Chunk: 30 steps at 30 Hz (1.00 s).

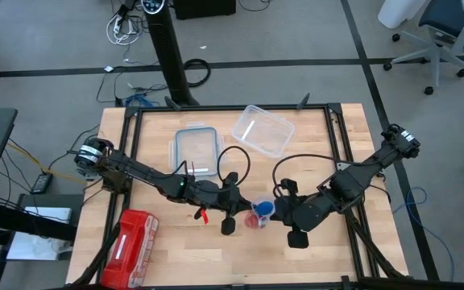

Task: Roll bandage
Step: Put the blue bandage into the transparent zip bag

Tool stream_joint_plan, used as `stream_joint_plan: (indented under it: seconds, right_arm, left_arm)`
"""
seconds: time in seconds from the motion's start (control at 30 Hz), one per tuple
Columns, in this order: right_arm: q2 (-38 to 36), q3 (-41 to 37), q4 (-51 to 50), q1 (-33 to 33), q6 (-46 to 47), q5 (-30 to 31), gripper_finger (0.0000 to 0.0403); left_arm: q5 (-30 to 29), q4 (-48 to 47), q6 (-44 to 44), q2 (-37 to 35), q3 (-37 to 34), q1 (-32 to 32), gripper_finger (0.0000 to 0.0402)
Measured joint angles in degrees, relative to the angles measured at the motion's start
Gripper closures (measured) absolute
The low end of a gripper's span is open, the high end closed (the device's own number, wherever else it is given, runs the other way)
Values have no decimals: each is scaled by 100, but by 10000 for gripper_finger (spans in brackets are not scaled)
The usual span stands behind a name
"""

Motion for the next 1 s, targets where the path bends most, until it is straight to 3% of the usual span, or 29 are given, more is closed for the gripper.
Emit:
stream_joint_plan:
  seconds: [0.1, 0.23, 0.6, 1.0]
  right_arm:
    - [38, 0, -2, 26, 90, 207, 396]
    - [49, 0, -32, -1, 147, -117, 399]
    - [55, 0, -33, 152, 100, 4, 392]
    - [303, 0, -551, -99, 517, 170, 319]
  left_arm:
    - [0, -10, 2, 0, 0, 0, 401]
    - [-2, 47, 70, 0, 0, 0, 401]
    - [-2, -88, 107, 0, 0, 0, 401]
    - [-4, -143, 107, 2, 0, 0, 401]
